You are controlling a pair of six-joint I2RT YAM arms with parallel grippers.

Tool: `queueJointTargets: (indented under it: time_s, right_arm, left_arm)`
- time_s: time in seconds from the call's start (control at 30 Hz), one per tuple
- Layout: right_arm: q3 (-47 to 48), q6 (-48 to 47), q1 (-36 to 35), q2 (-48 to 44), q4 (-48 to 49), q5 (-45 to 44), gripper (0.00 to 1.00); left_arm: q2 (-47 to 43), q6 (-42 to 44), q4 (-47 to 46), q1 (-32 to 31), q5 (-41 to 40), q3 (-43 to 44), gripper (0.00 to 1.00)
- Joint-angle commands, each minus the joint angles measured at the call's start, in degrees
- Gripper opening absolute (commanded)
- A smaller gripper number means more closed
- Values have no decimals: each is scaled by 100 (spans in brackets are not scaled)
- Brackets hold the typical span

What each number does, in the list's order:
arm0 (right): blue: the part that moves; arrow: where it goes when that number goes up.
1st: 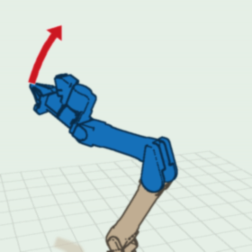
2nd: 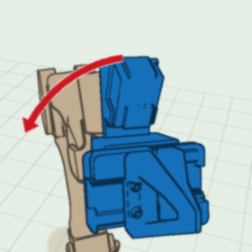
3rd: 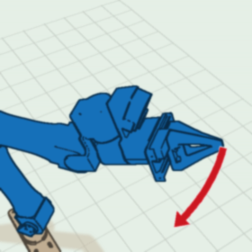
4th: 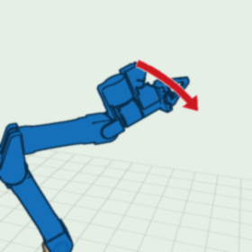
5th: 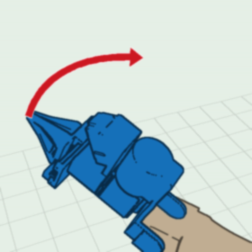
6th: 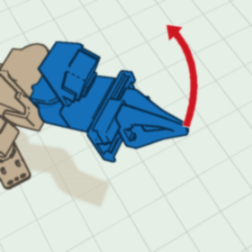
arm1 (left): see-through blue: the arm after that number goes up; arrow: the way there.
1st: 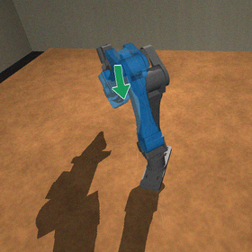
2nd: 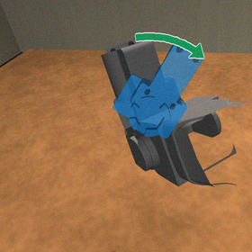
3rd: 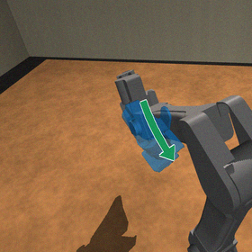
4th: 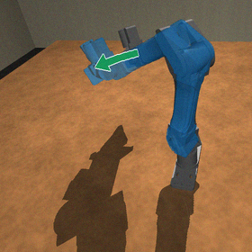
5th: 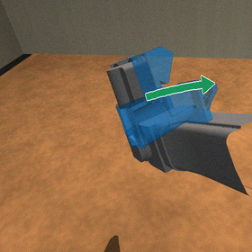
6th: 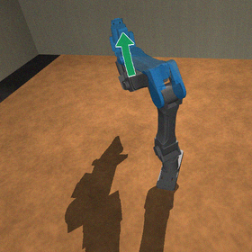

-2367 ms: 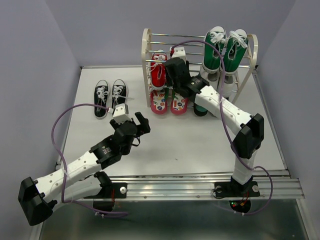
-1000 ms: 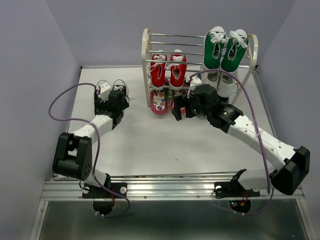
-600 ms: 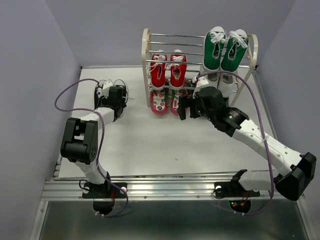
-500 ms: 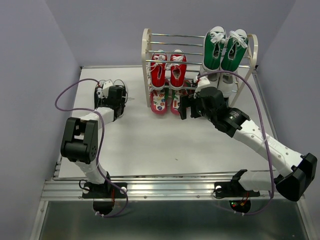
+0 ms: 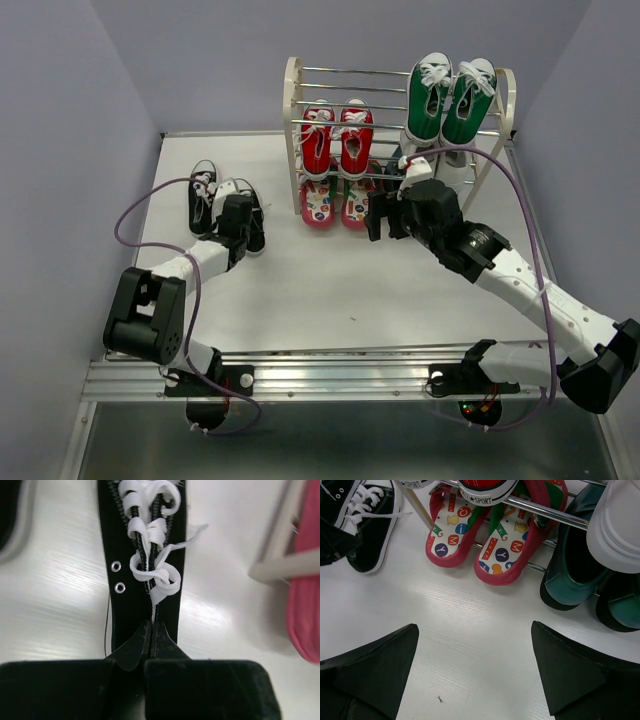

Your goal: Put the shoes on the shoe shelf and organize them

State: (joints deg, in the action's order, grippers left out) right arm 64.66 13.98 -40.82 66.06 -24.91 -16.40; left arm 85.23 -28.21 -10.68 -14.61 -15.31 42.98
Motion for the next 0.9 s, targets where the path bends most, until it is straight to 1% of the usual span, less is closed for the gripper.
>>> queueJointTargets:
  time_s: [0.0,0.03,0.07,0.1,0.13,0.17,0.2,0.27,0.33,0.37,0.4,0.43,0.47,0.5,0.53,0.57,0.6,0.63,0.67,0.7,0.73,0.8,0.83,0.87]
  right_arm:
    - [-85,9,39,-102,241,190,100]
    - [-112,8,39,-102,241,277,100]
    - [-138,17,39,-85,249,322,100]
    - [-182,17,39,-76,249,383,100]
    - [-243,26,39,-67,249,531,100]
    - [-287,35,39,-50,258,629,100]
    - [-357,35,39,-24,258,865,100]
    - [-428,70,39,47,258,1085,100]
    - [-533,61,39,205,267,1498,100]
    - [-569,79,39,257,276,1578,100]
    - [-586,79,39,319,284,1648,100]
    - [-613,79,-31,433,293,1823,100]
    - [-630,88,-31,477,328,1834,100]
    - [-691,70,-119,513,381,1860,100]
    - [-814,122,-267,565,686,2034,100]
    - [-815,123,-269,566,689,2036,100]
    - [-815,175,-373,635,819,2132,100]
    - [-832,210,-435,697,873,2133,100]
    - [-833,237,-523,767,917,2115,100]
    - [-798,272,-637,846,952,1932,100]
    - [-763,272,-925,1047,996,1783,100]
    - [-640,141,-1321,1424,1127,1413,100]
    - [-587,123,-1410,1566,1172,1316,100]
    - [-526,131,-1464,1715,1207,1263,100]
  left_arm:
    - [-603,-790,-13,-717,344,-455,0]
    - [-761,-940,-5,-910,362,-527,0]
    - [-832,-1176,169,-1243,336,-658,0]
    - [-902,-1718,241,-1402,362,-746,0]
    - [-1086,-1976,268,-1535,388,-843,0]
    - [-1192,-2257,311,-1806,380,-957,0]
    - [-1393,-2703,364,-1939,380,-1115,0]
    - [-1588,-3136,661,-2194,170,-1195,0]
    - [-1825,-3523,1013,-2598,-75,-1152,1]
    - [-1887,-3629,1067,-2739,-182,-1117,5]
    - [-1948,-3657,1277,-2992,-252,-1003,14]
    - [-2010,-3648,1505,-3056,-288,-933,30]
    - [-2028,-3631,1612,-3100,-306,-862,42]
    - [-2054,-3570,1726,-3118,-358,-731,52]
    - [-2176,-3473,2284,-3118,-794,-504,79]
    - [-2177,-3472,2289,-3118,-798,-423,79]
    - [-2264,-3455,2420,-3118,-929,-353,89]
    - [-2309,-3429,2647,-3109,-1130,-274,94]
    - [-2353,-3367,2772,-3109,-1245,-125,97]
    - [-2431,-3393,2929,-3109,-1385,-45,99]
    - [-2484,-3419,3227,-3100,-1674,34,99]
    - [-2625,-3498,3640,-2970,-1965,219,99]
    - [-2678,-3499,3712,-2899,-2228,298,99]
    - [-2731,-3464,3757,-2811,-2326,325,99]
